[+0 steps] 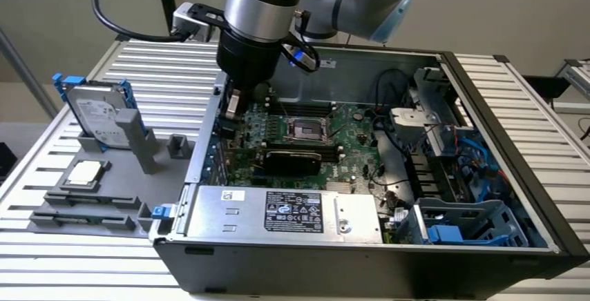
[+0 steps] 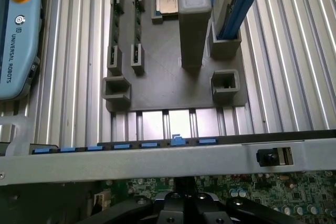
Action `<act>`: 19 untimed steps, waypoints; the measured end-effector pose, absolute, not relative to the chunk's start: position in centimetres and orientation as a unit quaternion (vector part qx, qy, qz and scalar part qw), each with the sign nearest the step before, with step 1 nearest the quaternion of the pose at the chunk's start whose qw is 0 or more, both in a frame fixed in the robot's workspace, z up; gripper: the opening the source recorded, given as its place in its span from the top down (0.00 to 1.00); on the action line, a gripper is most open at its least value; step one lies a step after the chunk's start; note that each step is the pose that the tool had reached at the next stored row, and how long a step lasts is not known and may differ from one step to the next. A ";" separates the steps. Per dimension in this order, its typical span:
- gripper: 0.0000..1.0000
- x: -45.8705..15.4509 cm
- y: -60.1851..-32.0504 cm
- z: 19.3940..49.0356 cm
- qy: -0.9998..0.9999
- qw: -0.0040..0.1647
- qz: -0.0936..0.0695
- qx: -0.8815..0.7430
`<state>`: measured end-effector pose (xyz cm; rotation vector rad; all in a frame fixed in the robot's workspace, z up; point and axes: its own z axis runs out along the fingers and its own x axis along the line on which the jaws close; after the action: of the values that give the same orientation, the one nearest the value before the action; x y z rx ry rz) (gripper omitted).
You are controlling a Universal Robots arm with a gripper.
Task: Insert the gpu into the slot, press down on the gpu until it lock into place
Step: 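Insert the gpu into the slot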
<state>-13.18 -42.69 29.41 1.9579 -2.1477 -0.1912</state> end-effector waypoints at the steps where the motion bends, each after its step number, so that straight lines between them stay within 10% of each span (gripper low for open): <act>1: 0.89 -13.2 -42.7 29.5 -0.733 0.114 -0.065 0.668; 8: 0.89 -11.9 -42.7 30.1 -0.731 0.111 -0.061 0.670; 19: 0.89 -11.6 -42.9 30.1 -0.722 0.049 -0.001 0.690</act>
<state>-11.64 -42.92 30.12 2.1023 -2.2016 -0.0042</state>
